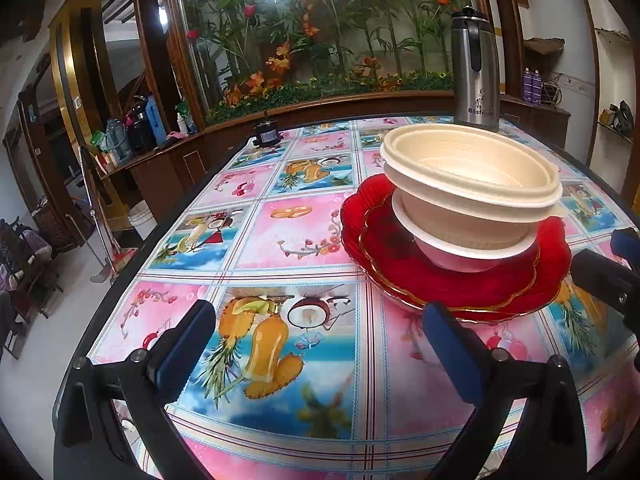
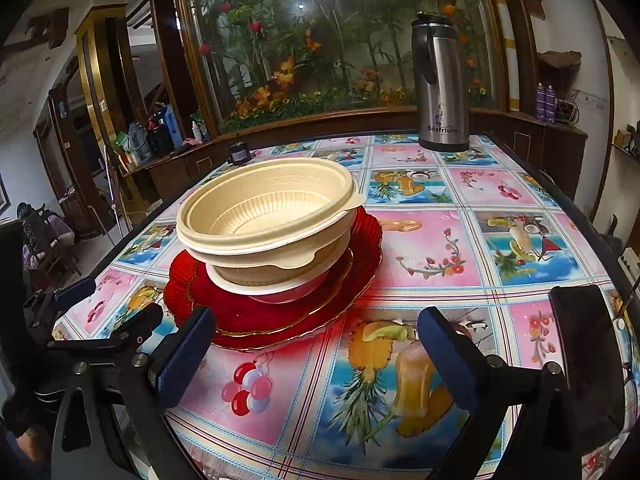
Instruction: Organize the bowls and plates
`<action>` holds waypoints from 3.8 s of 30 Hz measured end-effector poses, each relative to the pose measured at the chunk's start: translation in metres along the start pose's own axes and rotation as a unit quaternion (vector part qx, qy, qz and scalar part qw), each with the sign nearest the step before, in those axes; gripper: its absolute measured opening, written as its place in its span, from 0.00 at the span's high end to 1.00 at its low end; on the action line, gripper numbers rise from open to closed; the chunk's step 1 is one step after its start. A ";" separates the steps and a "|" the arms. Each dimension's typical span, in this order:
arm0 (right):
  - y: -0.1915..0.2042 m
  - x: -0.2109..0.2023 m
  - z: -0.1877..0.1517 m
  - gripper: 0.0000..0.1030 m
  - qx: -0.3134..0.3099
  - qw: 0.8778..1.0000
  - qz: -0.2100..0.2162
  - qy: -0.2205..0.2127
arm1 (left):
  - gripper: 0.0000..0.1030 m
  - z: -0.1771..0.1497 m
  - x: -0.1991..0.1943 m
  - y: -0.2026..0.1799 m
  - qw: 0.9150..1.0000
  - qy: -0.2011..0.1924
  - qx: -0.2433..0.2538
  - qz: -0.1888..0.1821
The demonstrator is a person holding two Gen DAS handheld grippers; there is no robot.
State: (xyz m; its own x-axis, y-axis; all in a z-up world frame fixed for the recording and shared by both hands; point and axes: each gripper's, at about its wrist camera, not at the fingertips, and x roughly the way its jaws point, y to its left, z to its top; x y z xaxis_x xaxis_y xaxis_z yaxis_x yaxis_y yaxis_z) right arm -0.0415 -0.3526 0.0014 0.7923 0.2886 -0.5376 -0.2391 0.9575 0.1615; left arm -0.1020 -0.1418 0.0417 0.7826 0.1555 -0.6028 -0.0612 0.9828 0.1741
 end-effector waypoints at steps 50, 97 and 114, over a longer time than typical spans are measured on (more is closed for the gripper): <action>0.008 -0.007 -0.002 0.01 -0.017 0.999 -0.022 -0.020 | 0.00 -0.003 -0.005 -0.002 1.000 -0.017 0.013 0.006; 0.006 -0.009 -0.004 0.01 -0.009 1.000 -0.023 -0.019 | 0.00 -0.007 -0.006 0.000 1.000 -0.015 0.018 0.001; 0.003 -0.010 -0.003 0.01 -0.008 0.999 -0.023 -0.021 | 0.00 -0.007 -0.006 0.000 1.000 -0.014 0.020 -0.001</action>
State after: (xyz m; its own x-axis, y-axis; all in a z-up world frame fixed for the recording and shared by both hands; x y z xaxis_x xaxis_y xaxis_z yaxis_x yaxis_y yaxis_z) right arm -0.0519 -0.3522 0.0046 0.8250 0.2444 -0.5096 -0.2107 0.9697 0.1238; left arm -0.1109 -0.1421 0.0398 0.7999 0.1500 -0.5810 -0.0353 0.9783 0.2041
